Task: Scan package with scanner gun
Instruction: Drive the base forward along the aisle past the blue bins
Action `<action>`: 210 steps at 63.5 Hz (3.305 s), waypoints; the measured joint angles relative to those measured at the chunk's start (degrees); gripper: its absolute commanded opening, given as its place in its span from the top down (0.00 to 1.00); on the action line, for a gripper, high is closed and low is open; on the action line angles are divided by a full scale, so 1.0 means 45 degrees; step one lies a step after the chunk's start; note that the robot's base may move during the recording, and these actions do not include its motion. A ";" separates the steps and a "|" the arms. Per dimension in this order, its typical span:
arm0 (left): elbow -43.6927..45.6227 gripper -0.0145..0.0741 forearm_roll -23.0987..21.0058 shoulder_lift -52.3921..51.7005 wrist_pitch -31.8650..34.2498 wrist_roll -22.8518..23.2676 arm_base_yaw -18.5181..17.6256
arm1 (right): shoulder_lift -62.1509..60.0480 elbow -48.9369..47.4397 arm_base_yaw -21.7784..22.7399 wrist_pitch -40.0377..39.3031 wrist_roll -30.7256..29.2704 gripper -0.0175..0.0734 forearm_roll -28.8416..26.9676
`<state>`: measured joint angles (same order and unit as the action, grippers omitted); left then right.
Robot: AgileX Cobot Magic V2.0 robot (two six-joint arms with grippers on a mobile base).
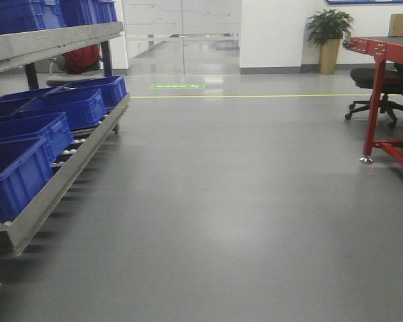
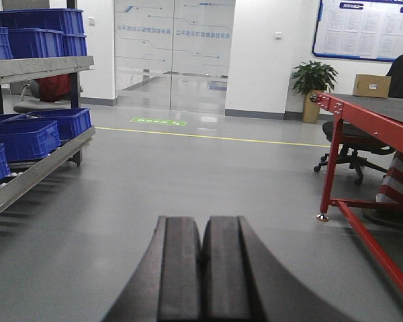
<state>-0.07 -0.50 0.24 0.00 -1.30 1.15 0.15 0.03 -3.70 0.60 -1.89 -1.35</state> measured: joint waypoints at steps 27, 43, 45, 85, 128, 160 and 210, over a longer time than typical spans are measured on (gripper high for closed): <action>0.0000 0.95 0.0000 0.0000 0.0000 0.0000 0.0000 | 0.0000 0.0000 0.0000 0.0000 0.0000 0.99 0.0000; 0.0000 0.95 0.0000 0.0000 0.0000 0.0000 0.0000 | 0.0000 0.0000 0.0000 0.0000 0.0000 0.99 0.0000; 0.0000 0.95 0.0000 0.0000 0.0000 0.0000 0.0000 | 0.0000 0.0000 0.0000 0.0000 0.0000 0.99 0.0000; 0.0000 0.95 0.0000 0.0000 0.0000 0.0000 0.0000 | 0.0000 0.0000 0.0000 0.0000 0.0000 0.99 0.0000; 0.0000 0.95 0.0000 0.0000 0.0000 0.0000 0.0000 | 0.0000 0.0000 0.0000 0.0000 0.0000 0.99 0.0000; 0.0000 0.95 0.0000 0.0000 0.0000 0.0000 0.0000 | 0.0000 0.0000 0.0000 0.0000 0.0000 0.99 0.0000; 0.0000 0.95 0.0000 0.0000 0.0000 0.0000 0.0000 | 0.0000 0.0000 0.0000 0.0000 0.0000 0.99 0.0000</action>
<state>-0.07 -0.50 0.24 0.00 -1.30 1.15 0.15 0.03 -3.70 0.60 -1.89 -1.35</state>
